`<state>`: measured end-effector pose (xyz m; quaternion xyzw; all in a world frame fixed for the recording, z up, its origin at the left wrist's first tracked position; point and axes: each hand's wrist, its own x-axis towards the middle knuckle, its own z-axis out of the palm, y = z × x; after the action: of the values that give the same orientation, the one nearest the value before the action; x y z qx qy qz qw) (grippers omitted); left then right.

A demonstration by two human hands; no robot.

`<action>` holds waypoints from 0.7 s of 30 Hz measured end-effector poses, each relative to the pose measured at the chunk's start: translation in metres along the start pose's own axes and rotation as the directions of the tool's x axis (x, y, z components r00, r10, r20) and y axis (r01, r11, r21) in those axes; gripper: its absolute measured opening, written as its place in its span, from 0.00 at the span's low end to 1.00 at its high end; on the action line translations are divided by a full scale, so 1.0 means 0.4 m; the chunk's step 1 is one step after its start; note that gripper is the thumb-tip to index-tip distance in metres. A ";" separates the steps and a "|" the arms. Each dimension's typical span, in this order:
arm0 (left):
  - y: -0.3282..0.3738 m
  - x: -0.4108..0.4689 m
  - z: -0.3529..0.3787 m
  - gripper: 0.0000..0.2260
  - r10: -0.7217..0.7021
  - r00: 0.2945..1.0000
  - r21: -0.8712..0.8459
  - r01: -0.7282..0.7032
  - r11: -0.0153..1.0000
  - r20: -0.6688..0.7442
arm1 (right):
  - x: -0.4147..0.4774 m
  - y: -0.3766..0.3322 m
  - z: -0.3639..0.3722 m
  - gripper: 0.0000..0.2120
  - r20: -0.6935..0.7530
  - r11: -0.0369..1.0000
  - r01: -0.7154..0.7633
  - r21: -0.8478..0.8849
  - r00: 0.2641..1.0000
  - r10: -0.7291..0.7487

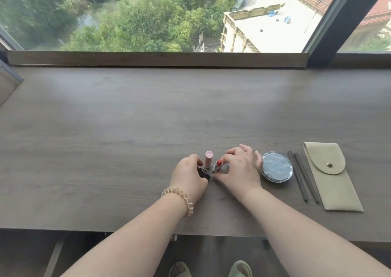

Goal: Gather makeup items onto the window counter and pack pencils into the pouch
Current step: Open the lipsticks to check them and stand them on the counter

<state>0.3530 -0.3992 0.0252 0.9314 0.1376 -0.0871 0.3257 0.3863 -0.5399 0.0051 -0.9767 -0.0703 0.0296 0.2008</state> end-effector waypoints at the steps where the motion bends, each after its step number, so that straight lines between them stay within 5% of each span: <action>1: -0.001 -0.001 0.003 0.13 -0.012 1.000 -0.030 0.012 0.999 -0.007 | 0.000 0.000 0.001 0.12 0.005 1.000 0.000 -0.003 1.000 0.000; 21: 0.010 -0.031 -0.014 0.27 -0.019 1.000 -0.118 0.021 0.993 0.023 | -0.042 0.041 -0.069 0.34 0.032 0.998 0.060 0.027 0.998 -0.061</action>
<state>0.3430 -0.4009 0.0350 0.9080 0.1482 -0.0921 0.3808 0.3741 -0.5682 0.0244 -0.9708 -0.1028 0.0404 0.2130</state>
